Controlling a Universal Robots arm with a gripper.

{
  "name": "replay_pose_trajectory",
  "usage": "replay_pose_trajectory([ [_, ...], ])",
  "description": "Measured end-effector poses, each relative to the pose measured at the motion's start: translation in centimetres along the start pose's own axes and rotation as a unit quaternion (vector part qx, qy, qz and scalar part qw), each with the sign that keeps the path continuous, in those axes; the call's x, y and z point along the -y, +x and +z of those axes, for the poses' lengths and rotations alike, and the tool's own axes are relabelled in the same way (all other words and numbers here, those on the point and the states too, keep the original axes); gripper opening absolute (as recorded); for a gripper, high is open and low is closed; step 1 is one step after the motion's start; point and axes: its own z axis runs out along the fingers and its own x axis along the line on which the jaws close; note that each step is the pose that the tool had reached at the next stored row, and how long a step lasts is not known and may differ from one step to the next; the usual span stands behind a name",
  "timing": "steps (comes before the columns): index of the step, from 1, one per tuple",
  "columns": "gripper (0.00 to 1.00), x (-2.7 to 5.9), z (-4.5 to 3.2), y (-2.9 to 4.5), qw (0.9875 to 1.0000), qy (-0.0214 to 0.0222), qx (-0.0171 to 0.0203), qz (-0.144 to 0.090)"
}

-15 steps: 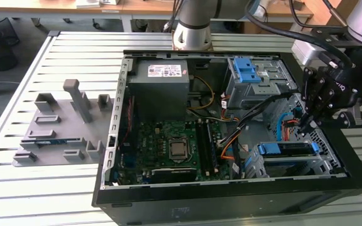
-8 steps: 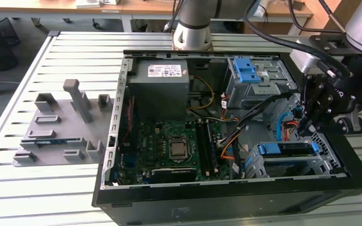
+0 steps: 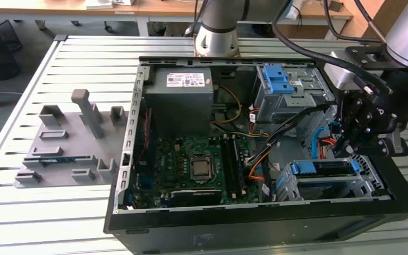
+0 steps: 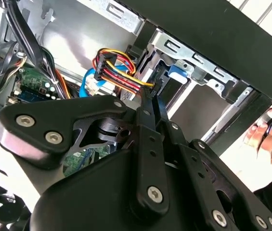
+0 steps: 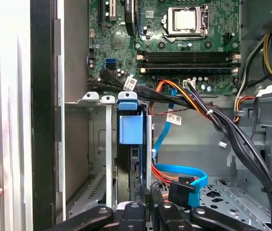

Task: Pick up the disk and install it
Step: 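Insert the first disk wire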

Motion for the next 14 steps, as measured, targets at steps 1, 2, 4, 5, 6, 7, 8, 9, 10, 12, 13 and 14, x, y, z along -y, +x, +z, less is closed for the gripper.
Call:
replay_pose_trajectory([
  [1, 0.16, -0.06, 0.02, 0.01, 1.0, 0.0, -0.0001, 0.001],
  [2, 0.16, -0.11, 0.07, 0.05, 1.0, -0.0001, 0.0, 0.001],
  [4, 0.16, -0.16, 0.19, 0.26, 1.0, 0.0, 0.0, 0.001],
  [5, 0.16, -0.18, 0.27, 0.39, 1.0, 0.0001, 0.0001, 0.001],
  [6, 0.16, -0.19, 0.35, 0.46, 1.0, 0.0002, 0.0001, 0.001],
  [7, 0.16, -0.2, 0.45, 0.49, 1.0, 0.0006, 0.0002, 0.001],
  [8, 0.16, -0.21, 0.52, 0.5, 1.0, 0.001, 0.0002, 0.001],
  [9, 0.16, -0.21, 0.54, 0.5, 1.0, 0.0012, 0.0004, 0.001],
  [10, 0.16, -0.21, 0.55, 0.5, 1.0, 0.0013, 0.0008, 0.001],
  [12, 0.16, -0.22, 0.56, 0.5, 1.0, 0.0014, 0.0013, 0.001],
  [13, 0.16, -0.22, 0.57, 0.51, 1.0, 0.0014, 0.0015, 0.001],
  [14, 0.16, -0.22, 0.58, 0.53, 1.0, 0.0014, 0.0015, 0.001],
])
